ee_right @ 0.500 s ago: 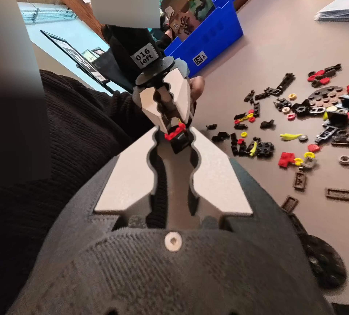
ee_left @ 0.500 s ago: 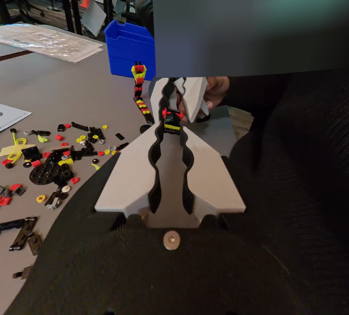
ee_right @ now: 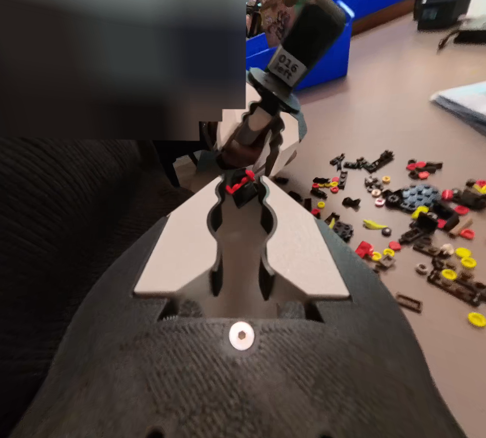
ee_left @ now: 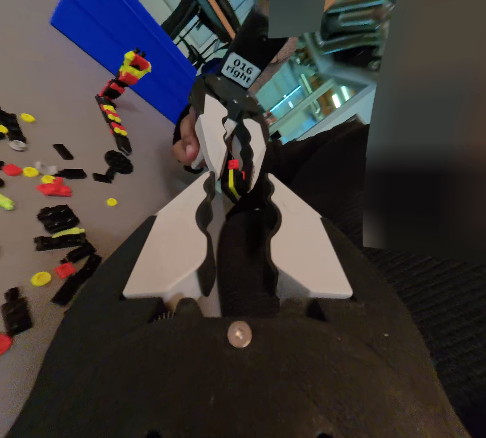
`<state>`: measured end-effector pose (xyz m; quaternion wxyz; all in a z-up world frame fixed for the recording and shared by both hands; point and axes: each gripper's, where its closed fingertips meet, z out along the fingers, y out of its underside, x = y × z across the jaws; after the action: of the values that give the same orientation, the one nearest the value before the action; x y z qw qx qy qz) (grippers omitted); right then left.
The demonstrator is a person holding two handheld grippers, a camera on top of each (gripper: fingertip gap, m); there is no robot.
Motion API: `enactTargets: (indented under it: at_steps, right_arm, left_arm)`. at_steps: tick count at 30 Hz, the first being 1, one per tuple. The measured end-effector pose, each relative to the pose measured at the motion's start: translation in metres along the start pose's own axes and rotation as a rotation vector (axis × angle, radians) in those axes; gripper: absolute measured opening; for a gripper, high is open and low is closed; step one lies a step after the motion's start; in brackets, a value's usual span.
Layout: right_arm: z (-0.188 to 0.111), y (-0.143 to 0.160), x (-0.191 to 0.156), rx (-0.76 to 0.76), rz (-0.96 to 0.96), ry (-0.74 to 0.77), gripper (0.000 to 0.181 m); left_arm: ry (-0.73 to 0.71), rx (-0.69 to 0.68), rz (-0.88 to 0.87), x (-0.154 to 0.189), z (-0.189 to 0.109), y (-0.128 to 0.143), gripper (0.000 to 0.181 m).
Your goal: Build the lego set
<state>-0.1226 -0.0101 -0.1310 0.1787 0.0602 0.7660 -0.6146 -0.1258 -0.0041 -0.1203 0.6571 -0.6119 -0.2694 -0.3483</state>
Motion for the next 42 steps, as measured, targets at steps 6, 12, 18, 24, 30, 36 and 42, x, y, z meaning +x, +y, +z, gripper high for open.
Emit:
enactTargets:
  at_steps: [6,12,18,24,30,36,42]
  right_arm:
    - [-0.006,-0.008,-0.004,0.034,-0.197,0.037,0.022]
    - [-0.001,-0.005,-0.008,0.009,-0.289,0.059,0.022]
    - [0.000,-0.006,-0.010,0.014,-0.304,0.064,0.022]
    - [-0.001,-0.007,-0.011,0.022,-0.290,0.050,0.022]
    - [-0.002,-0.009,-0.010,0.028,-0.287,0.056,0.022]
    - [-0.002,-0.009,-0.009,0.031,-0.284,0.057,0.022]
    - [-0.003,-0.012,-0.006,0.049,-0.268,0.069,0.022]
  left_arm:
    - [0.051,-0.010,-0.113,0.001,0.001,0.004,0.029]
    - [0.122,0.000,-0.226,0.004,0.007,0.006,0.019]
    - [0.135,-0.004,-0.239,0.006,0.007,0.007,0.013]
    - [0.127,-0.018,-0.203,0.008,0.007,0.007,0.013]
    - [0.091,-0.007,-0.161,0.008,0.008,0.004,0.012]
    - [0.087,-0.001,-0.163,0.008,0.008,0.003,0.012]
    - [0.104,0.034,-0.189,0.006,0.007,0.000,0.018]
